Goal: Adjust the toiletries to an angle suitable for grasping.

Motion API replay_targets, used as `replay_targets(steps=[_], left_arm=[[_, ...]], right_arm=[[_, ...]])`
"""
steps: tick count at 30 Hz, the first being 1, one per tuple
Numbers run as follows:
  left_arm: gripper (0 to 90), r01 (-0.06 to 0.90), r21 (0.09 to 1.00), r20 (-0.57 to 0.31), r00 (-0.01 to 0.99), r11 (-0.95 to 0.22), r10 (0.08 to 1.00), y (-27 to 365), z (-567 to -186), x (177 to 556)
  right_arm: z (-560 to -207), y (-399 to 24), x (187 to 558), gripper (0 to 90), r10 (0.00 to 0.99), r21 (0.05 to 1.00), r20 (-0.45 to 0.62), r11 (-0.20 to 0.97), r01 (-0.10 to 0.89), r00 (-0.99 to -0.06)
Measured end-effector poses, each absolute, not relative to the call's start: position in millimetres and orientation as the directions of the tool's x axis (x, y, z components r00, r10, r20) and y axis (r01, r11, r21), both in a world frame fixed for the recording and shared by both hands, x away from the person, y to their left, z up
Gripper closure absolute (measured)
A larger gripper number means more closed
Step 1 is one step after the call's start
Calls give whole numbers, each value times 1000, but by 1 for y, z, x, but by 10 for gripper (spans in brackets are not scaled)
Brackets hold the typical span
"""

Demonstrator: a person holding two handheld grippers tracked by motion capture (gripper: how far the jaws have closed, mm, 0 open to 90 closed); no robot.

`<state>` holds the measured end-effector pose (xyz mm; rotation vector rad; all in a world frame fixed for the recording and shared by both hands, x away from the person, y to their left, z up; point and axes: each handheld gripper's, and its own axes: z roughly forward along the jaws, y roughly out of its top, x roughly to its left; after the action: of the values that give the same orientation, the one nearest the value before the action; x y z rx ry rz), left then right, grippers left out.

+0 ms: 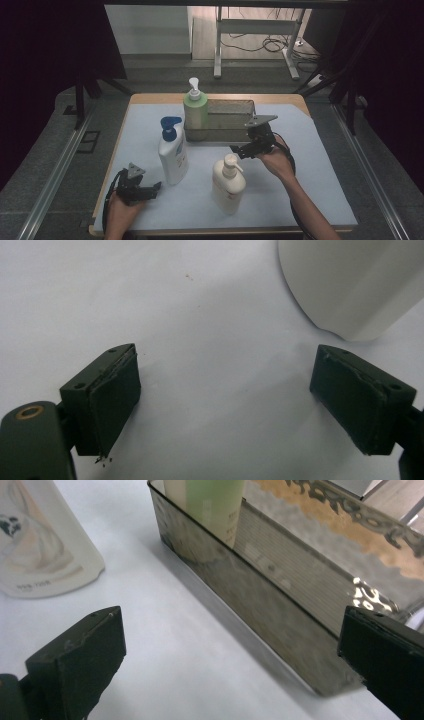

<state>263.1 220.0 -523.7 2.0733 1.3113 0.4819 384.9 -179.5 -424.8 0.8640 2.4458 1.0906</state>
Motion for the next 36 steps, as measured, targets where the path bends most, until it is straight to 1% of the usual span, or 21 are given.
replay_targets(steps=[4, 10, 13, 16, 23, 29, 36], left_arm=[[128, 668, 678, -26, 438, -306, 899, 220, -524, 263], [129, 668, 678, -25, 438, -306, 899, 220, -524, 263], [129, 668, 678, -25, 437, -306, 899, 220, -524, 263], [129, 668, 678, -25, 437, -306, 899, 220, -524, 263], [129, 668, 678, -25, 438, -306, 899, 220, -524, 263], [129, 668, 679, -25, 438, -306, 899, 220, -524, 263], [129, 668, 679, -26, 437, -305, 899, 220, -524, 263]], right_arm=[[-427, -186, 380, 0, 646, 746, -58, 535, 396, -761], [-432, -201, 370, 0, 657, 749, -42, 519, 411, -753], [-435, -212, 363, 0, 679, 767, -4, 473, 434, -734], [-436, -218, 360, 0, 684, 776, 17, 452, 441, -729], [-444, -232, 348, 0, 695, 772, 21, 445, 453, -718], [-454, -242, 337, 0, 705, 761, -4, 463, 455, -710], [-466, -253, 328, 0, 723, 765, 17, 435, 475, -690]])
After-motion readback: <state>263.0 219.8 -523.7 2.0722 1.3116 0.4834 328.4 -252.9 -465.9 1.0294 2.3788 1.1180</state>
